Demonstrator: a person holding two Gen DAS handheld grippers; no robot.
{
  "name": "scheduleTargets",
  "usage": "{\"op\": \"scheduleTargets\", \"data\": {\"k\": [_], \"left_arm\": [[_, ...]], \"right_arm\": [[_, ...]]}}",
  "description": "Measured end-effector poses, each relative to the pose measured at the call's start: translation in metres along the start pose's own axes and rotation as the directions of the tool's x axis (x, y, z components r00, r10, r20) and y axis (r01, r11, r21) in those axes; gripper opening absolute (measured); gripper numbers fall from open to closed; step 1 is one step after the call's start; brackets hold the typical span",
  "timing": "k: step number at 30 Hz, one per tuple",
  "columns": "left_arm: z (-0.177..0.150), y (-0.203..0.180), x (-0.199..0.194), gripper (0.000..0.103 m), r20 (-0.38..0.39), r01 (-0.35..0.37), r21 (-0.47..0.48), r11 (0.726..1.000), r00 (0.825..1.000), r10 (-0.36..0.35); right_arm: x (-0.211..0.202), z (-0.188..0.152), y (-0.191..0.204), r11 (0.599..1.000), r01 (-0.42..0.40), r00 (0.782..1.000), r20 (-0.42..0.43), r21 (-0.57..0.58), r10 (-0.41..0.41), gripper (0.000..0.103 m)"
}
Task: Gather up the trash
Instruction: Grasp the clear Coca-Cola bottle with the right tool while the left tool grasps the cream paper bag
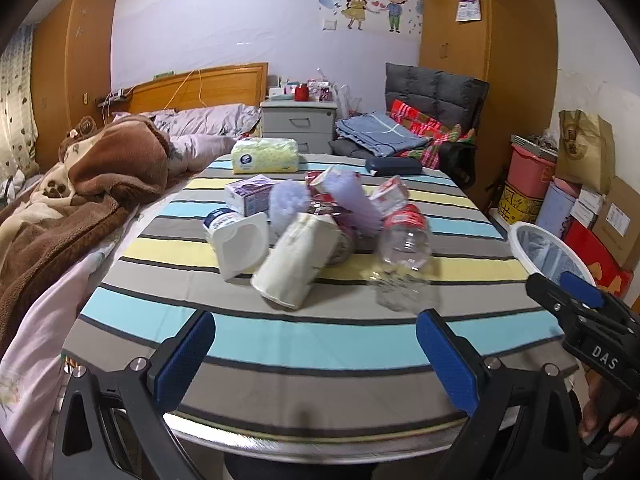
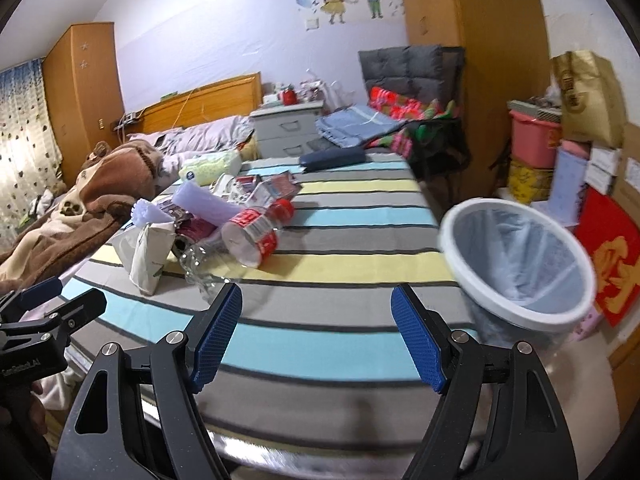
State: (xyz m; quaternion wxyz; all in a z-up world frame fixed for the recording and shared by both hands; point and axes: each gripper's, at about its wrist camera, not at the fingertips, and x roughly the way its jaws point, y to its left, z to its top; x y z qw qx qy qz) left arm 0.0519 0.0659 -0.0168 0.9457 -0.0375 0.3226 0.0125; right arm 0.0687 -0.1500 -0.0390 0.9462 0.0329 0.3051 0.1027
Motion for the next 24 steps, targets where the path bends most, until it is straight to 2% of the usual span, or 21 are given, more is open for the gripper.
{"op": "scheduleTargets", "data": {"k": [6, 10, 14, 17, 21, 24], "left_arm": [[0.015, 0.021, 0.032, 0.095, -0.067, -0.043, 0.009, 0.999, 0.997, 0.043], [0.023, 0.032, 0.05, 0.092, -0.093, -0.016, -0.015, 1.0, 0.996, 0.014], [0.028, 0.036, 0.071, 0.08, -0.137, 0.027, -0.013, 1.0, 0.99, -0.029], [0.03, 0.034, 0.084, 0.08, -0.143, 0.028, 0.024, 0.999, 0.989, -0.024], [0.034, 0.039, 0.097, 0.08, -0.148, 0.061, 0.016, 0.998, 0.987, -0.058], [0.037, 0.04, 0.108, 0.08, -0.162, 0.035, 0.048, 0.998, 0.986, -0.027]], "right_arm": [[0.036, 0.019, 0.01, 0.998, -0.056, 0.996, -0.068, 0.008, 0.056, 0.079], [0.051, 0.026, 0.016, 0.998, -0.063, 0.994, -0.093, 0.009, 0.064, 0.079], [0.066, 0.028, 0.019, 0.995, -0.092, 0.986, -0.139, 0.04, 0.096, 0.079], [0.072, 0.029, 0.023, 0.993, -0.107, 0.981, -0.159, 0.042, 0.112, 0.079], [0.082, 0.035, 0.031, 0.99, -0.135, 0.974, -0.176, 0.051, 0.141, 0.079], [0.09, 0.039, 0.035, 0.987, -0.147, 0.966, -0.204, 0.072, 0.159, 0.079]]}}
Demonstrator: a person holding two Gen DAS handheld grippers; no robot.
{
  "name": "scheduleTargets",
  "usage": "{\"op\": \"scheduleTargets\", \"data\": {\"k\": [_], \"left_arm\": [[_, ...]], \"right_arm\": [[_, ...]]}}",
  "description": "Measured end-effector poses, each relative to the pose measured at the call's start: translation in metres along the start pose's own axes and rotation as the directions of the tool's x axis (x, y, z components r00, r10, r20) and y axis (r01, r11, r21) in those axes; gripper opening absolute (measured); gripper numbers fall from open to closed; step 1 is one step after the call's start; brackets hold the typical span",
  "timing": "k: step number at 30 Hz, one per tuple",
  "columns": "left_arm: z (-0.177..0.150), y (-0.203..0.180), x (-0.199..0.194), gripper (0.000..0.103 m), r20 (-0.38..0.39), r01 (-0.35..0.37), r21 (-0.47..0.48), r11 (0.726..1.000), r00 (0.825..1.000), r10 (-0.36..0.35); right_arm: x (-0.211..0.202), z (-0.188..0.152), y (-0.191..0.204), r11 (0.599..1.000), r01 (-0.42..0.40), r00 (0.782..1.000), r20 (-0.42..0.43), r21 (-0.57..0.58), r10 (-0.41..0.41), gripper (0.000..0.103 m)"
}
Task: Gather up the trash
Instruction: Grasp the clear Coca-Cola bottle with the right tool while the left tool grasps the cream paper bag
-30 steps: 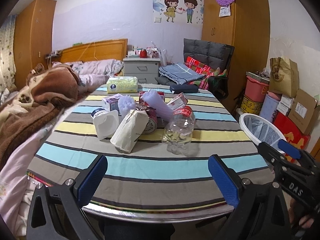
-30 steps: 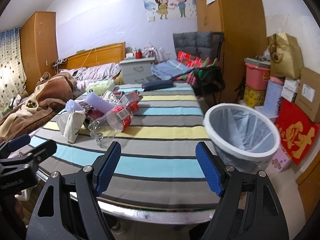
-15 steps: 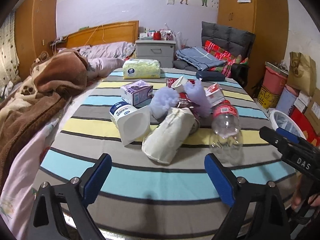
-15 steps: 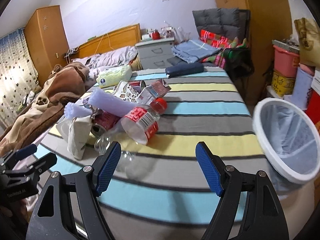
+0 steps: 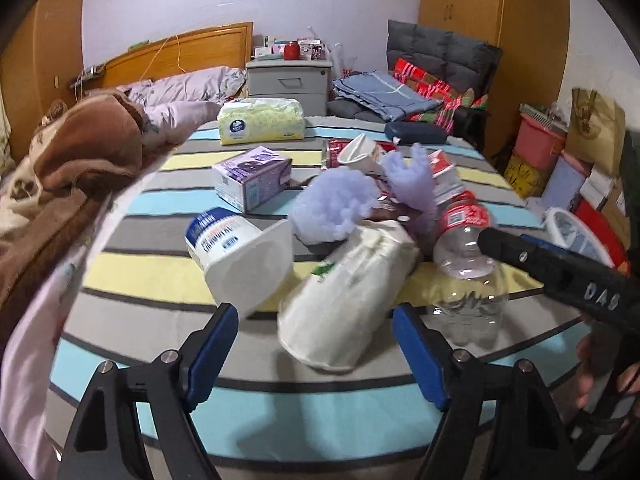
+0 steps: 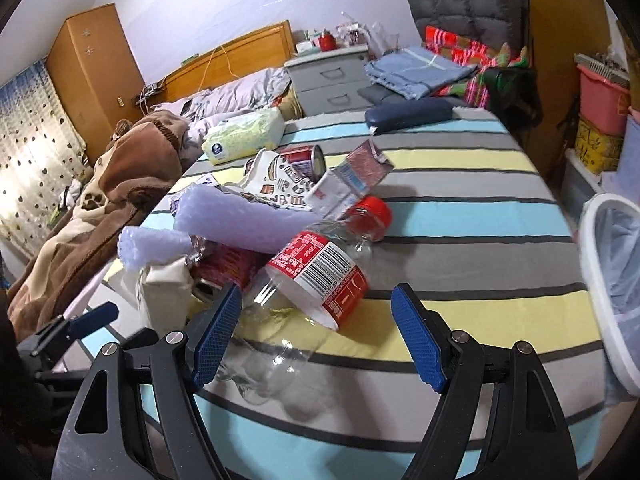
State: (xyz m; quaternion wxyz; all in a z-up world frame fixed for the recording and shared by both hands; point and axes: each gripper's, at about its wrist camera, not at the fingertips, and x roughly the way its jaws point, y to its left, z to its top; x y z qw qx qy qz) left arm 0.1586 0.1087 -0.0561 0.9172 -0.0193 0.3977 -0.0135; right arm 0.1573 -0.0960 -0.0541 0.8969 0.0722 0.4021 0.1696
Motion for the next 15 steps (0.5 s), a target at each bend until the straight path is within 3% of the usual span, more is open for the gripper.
{"op": "scheduleTargets", "data": {"k": [6, 11, 15], "left_arm": [[0.005, -0.002, 0.013, 0.08, -0.029, 0.03, 0.043, 0.999, 0.999, -0.029], [0.009, -0.003, 0.022, 0.079, -0.063, 0.052, 0.044, 0.998, 0.997, -0.05], [0.009, -0.011, 0.027, 0.06, -0.083, 0.086, 0.051, 0.995, 0.993, -0.082]], "right_arm": [[0.016, 0.005, 0.006, 1.0, 0.018, 0.999, -0.044, -0.011, -0.019, 0.079], [0.015, 0.005, -0.01, 0.994, 0.107, 0.989, -0.096, -0.016, -0.108, 0.079], [0.006, 0.001, -0.024, 0.991, 0.133, 0.985, -0.106, -0.022, -0.135, 0.078]]}}
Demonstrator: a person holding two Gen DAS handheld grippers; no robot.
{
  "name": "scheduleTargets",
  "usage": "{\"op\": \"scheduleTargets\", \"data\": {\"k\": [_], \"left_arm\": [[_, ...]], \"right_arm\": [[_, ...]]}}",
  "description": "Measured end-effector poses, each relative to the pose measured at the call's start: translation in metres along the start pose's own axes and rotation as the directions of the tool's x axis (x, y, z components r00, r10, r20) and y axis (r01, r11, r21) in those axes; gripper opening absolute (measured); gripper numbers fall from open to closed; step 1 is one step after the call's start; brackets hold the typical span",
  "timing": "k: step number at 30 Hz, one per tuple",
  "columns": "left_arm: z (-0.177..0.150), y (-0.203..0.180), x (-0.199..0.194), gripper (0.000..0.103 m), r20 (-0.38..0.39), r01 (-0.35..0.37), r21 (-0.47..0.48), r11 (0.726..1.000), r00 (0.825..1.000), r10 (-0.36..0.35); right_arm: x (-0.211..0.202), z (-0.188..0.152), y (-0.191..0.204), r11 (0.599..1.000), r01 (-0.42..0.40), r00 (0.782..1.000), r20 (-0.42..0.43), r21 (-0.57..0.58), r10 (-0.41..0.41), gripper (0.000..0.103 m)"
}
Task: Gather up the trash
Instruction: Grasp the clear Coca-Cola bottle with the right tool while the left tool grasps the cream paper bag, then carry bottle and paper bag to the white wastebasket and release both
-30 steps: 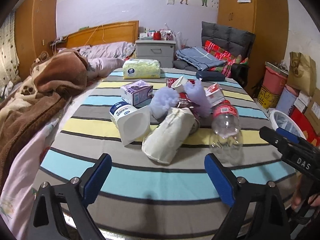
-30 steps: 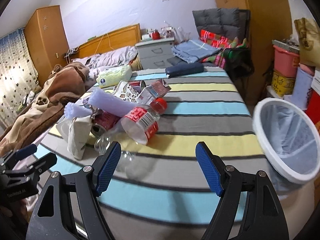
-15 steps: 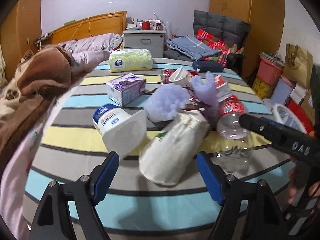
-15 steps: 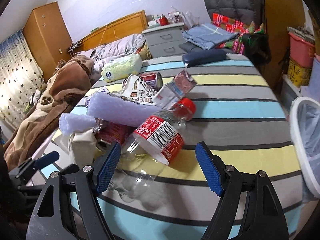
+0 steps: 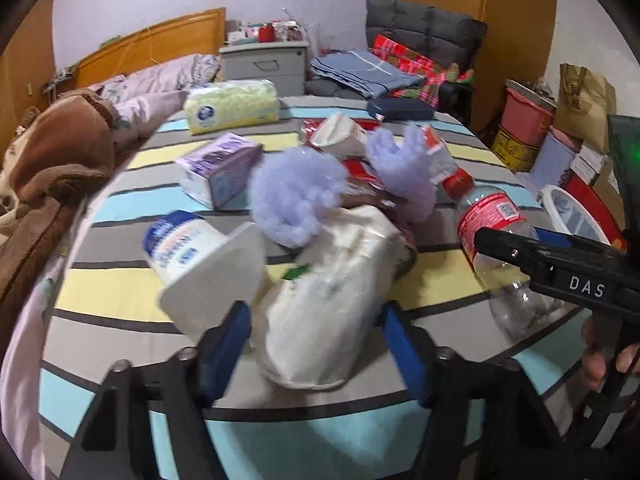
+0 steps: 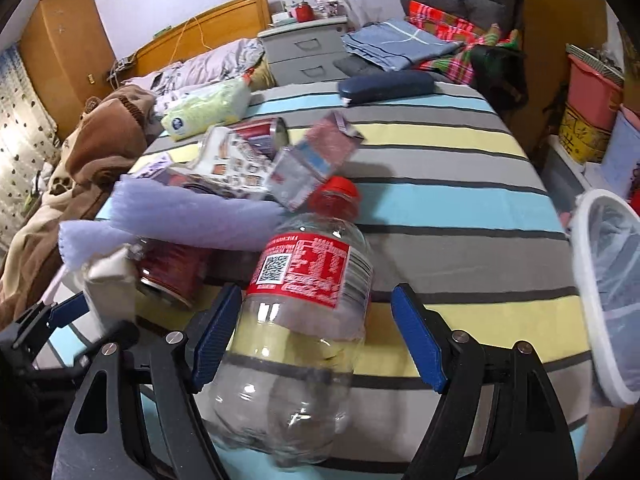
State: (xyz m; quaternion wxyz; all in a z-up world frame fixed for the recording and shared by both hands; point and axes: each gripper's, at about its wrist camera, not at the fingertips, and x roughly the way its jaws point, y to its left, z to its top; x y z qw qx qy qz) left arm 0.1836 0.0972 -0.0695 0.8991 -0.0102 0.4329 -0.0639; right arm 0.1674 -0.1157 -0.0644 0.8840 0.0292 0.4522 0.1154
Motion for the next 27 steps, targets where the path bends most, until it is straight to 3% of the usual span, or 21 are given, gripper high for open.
{"op": "scheduleTargets", "data": {"k": [2, 4, 8, 13, 19, 23, 27], "left_arm": [[-0.001, -0.004, 0.003, 0.057, -0.013, 0.019, 0.004, 1.0, 1.0, -0.019], [0.0, -0.008, 0.003, 0.055, -0.009, 0.033, 0.007, 0.999, 0.999, -0.033], [0.002, -0.014, 0.004, 0.053, -0.021, 0.115, -0.009, 0.993, 0.993, -0.115], [0.004, -0.024, 0.007, 0.054, -0.012, 0.124, 0.005, 0.992, 0.992, -0.124], [0.008, -0.025, 0.017, 0.058, -0.016, 0.106, -0.021, 0.994, 0.994, -0.107], [0.008, -0.031, 0.011, 0.044, -0.009, 0.116, -0.024, 0.993, 0.993, -0.116], [0.006, -0.04, -0.001, 0.036, 0.007, 0.134, -0.031, 0.99, 0.991, -0.134]], "right_arm": [[-0.001, -0.005, -0.004, 1.0, 0.023, 1.0, -0.012, -0.02, -0.023, 0.068], [-0.002, -0.008, -0.007, 0.998, 0.05, 0.999, -0.01, -0.041, -0.05, 0.064], [-0.007, -0.012, -0.014, 0.997, 0.042, 0.999, 0.007, -0.065, -0.042, 0.064], [-0.009, -0.012, -0.016, 0.994, 0.059, 0.998, 0.024, -0.094, -0.057, 0.064], [-0.013, -0.015, -0.029, 0.998, 0.029, 0.999, 0.038, -0.048, -0.027, 0.064], [-0.02, -0.02, -0.039, 1.0, 0.005, 0.998, 0.065, -0.009, -0.005, 0.064], [-0.026, -0.024, -0.044, 1.0, -0.004, 0.996, 0.093, -0.003, 0.004, 0.064]]}}
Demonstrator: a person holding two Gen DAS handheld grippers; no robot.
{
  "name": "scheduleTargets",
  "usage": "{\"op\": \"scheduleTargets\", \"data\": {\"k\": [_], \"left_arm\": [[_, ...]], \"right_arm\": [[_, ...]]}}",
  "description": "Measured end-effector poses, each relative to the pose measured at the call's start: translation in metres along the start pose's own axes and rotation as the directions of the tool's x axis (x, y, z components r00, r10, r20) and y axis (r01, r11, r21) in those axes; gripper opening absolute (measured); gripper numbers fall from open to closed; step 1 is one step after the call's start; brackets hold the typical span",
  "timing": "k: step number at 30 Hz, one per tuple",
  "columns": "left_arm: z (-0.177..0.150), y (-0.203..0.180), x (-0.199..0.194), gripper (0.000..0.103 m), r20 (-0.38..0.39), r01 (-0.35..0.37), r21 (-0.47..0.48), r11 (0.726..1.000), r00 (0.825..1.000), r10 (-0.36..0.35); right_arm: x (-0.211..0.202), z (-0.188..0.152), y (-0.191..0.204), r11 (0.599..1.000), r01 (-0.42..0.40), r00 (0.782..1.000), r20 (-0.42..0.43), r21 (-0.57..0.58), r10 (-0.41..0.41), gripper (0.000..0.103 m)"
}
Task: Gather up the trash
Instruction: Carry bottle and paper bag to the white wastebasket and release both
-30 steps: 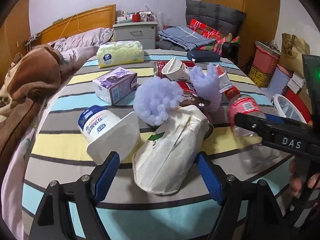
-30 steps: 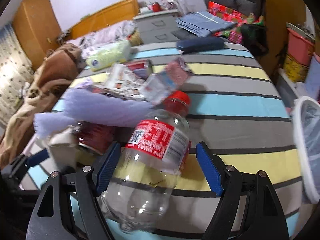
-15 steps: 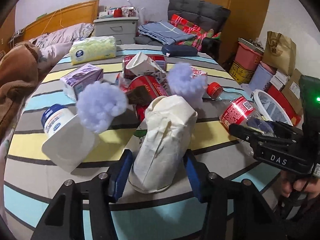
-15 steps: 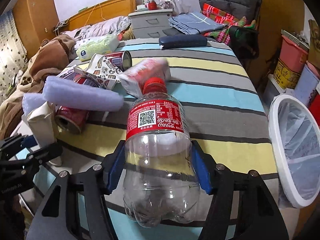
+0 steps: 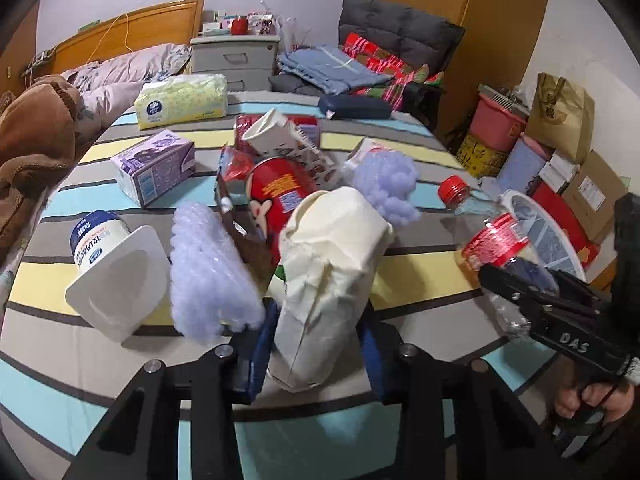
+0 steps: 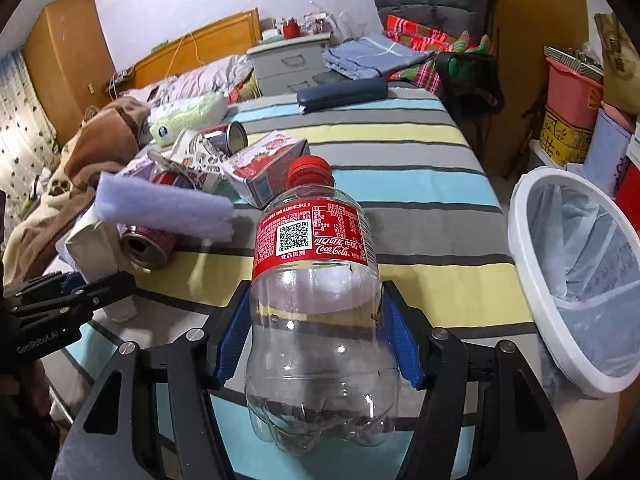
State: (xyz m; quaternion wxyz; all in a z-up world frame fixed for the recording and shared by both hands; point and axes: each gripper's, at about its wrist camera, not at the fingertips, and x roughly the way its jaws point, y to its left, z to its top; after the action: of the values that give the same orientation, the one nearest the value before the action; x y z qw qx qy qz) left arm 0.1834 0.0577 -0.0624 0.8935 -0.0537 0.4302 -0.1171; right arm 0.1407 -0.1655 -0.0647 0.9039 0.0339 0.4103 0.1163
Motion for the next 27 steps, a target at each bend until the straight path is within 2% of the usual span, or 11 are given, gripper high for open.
{"op": "scheduleTargets", "data": {"k": [11, 19, 27], "left_arm": [[-0.005, -0.035, -0.041, 0.034, 0.077, 0.008, 0.018, 1.0, 0.997, -0.01], [0.004, -0.092, -0.06, 0.034, 0.139, -0.016, 0.113, 0.993, 0.99, 0.0], [0.016, -0.158, -0.048, 0.034, 0.144, -0.001, 0.205, 0.979, 0.989, -0.029]], "right_arm": [[-0.031, -0.003, -0.015, 1.0, -0.014, 0.997, 0.078, 0.02, 0.012, 0.064], [-0.058, -0.004, -0.033, 0.999, 0.022, 0.99, 0.136, 0.037, -0.027, 0.064], [-0.083, -0.007, -0.072, 0.991, 0.099, 0.976, 0.188, 0.089, -0.114, 0.064]]}}
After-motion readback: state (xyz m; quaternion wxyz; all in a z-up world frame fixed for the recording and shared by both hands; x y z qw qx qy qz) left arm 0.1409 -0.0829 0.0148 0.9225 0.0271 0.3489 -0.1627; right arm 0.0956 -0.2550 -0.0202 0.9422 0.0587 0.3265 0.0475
